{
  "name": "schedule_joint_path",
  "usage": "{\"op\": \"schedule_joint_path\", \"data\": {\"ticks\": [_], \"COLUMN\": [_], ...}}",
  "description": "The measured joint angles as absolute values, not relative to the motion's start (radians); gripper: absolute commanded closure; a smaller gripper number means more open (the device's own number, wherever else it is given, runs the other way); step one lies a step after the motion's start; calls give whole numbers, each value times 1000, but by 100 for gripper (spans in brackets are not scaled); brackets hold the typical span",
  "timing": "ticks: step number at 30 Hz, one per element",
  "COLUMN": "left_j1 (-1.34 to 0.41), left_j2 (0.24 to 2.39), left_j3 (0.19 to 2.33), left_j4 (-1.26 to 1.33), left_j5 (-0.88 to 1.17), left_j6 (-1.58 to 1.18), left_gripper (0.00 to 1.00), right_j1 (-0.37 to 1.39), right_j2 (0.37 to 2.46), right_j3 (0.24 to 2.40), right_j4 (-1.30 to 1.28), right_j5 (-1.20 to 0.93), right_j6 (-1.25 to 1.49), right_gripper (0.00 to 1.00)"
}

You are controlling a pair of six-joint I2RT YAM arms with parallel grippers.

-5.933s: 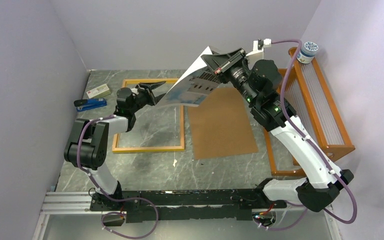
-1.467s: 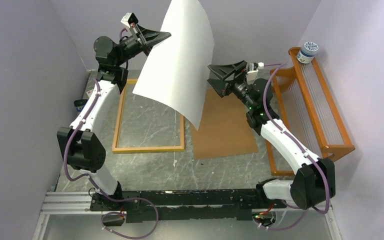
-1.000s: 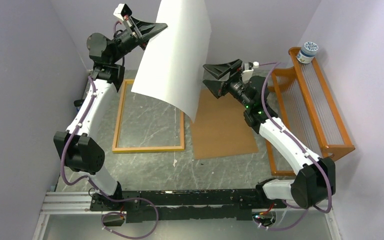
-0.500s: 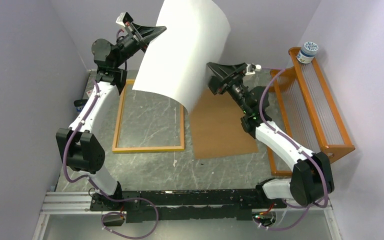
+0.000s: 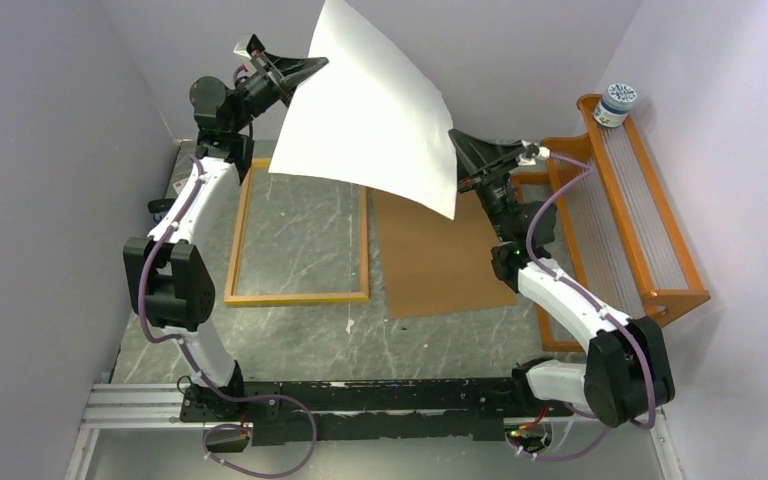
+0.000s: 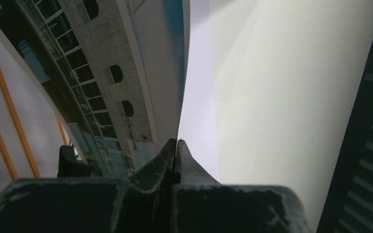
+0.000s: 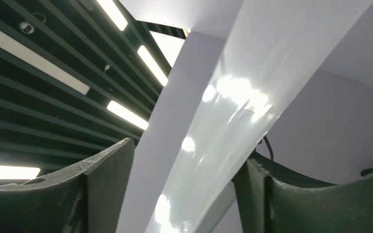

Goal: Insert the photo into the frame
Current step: Turn over the photo from the photo frame.

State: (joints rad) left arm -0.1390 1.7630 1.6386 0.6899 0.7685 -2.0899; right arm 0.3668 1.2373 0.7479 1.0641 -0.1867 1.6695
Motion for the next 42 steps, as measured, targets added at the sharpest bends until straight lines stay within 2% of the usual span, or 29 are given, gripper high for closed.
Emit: {"op": "schedule_joint_path", "data": {"ticks": [3, 11, 14, 17, 20, 23, 26, 32, 37, 42], "left_j1": [-139, -125, -112, -101, -89, -72, -37, 91, 204, 269], "left_j2": [1772, 1781, 1781, 1781, 1777, 1758, 1718, 1602, 1533, 1549], "left_j3": [1643, 1674, 1677, 1675, 1659, 1616, 1567, 1510, 1516, 1509], "left_j4": [685, 713, 723, 722, 730, 701, 603, 232, -263, -610], "left_j5": [798, 921, 965, 997, 1016, 1026, 1032, 1024, 884, 645], "left_j6": [-2090, -2089, -2079, -2062, -2054, -2018, -1938, -1608, -1190, -902], "left_gripper": [97, 97, 97, 97, 90, 73, 55, 32, 23, 22], "right_j1": [340, 295, 287, 284, 284, 283, 283, 284, 297, 344], "right_j2": [1240, 1291, 1305, 1318, 1332, 1359, 1384, 1426, 1497, 1625], "right_j3": [751, 758, 773, 824, 878, 920, 934, 966, 1066, 1200], "right_j4": [1081, 1079, 1058, 1024, 1009, 1000, 976, 834, 682, 547], "right_j5": [-196, -267, -299, -332, -361, -387, -407, -437, -459, -475], "right_j6": [1679, 1720, 1716, 1696, 1676, 1666, 1656, 1596, 1521, 1472], "right_gripper": [41, 50, 61, 79, 93, 100, 100, 100, 100, 100]}}
